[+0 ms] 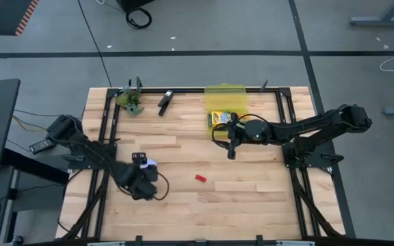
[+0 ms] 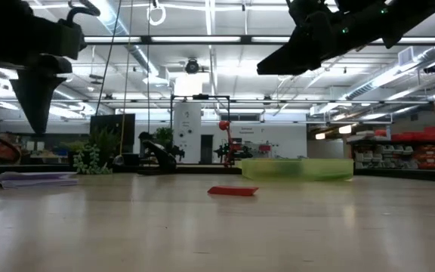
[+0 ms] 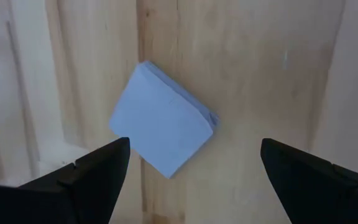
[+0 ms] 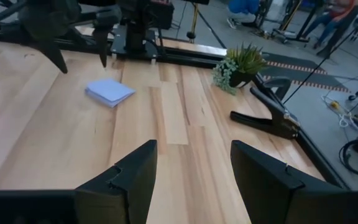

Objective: Pack school essentials
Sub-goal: Put the blue sticky notes into the yellow supply box

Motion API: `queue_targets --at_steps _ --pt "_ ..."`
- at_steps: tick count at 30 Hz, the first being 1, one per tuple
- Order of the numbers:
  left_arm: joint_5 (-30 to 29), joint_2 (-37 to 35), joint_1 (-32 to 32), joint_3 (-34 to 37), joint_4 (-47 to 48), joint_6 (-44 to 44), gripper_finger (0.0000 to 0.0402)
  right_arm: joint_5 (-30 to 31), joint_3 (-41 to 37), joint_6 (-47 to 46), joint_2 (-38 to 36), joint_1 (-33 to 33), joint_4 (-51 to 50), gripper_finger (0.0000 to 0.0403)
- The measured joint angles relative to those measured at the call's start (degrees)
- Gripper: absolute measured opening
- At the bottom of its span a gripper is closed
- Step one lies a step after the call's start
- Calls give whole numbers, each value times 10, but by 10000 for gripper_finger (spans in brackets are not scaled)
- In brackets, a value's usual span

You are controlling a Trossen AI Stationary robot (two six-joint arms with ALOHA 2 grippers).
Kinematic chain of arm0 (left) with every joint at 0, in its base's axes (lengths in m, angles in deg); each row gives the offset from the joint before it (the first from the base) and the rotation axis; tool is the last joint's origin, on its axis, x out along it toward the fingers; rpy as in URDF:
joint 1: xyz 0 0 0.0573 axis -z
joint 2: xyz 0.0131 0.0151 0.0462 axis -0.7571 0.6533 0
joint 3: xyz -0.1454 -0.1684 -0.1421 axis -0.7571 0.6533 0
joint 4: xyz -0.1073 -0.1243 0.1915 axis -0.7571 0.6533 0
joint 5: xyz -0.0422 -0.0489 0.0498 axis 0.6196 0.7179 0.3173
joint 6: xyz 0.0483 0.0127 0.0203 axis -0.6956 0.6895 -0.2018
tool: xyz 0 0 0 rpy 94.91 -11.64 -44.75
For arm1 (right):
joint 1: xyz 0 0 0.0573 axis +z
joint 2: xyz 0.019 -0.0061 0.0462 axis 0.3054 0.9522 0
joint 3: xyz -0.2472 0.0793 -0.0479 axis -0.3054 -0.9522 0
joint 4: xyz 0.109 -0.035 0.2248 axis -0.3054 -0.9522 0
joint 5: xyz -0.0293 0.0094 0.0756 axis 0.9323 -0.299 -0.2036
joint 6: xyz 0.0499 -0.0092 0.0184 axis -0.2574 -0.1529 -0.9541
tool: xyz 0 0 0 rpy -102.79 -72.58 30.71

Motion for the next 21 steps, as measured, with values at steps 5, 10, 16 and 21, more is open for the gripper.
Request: queue_targets --at_steps 5,10,16,21 --pt "-43 28 33 0 1 13 370 0 0 25 0 -1 18 212" --pt "-86 59 67 0 2 31 364 0 0 37 0 -10 32 212" --pt "-135 99 95 0 12 46 348 -26 0 25 0 -32 33 212" --pt "-152 129 97 0 34 59 338 -49 0 13 0 -37 35 212"
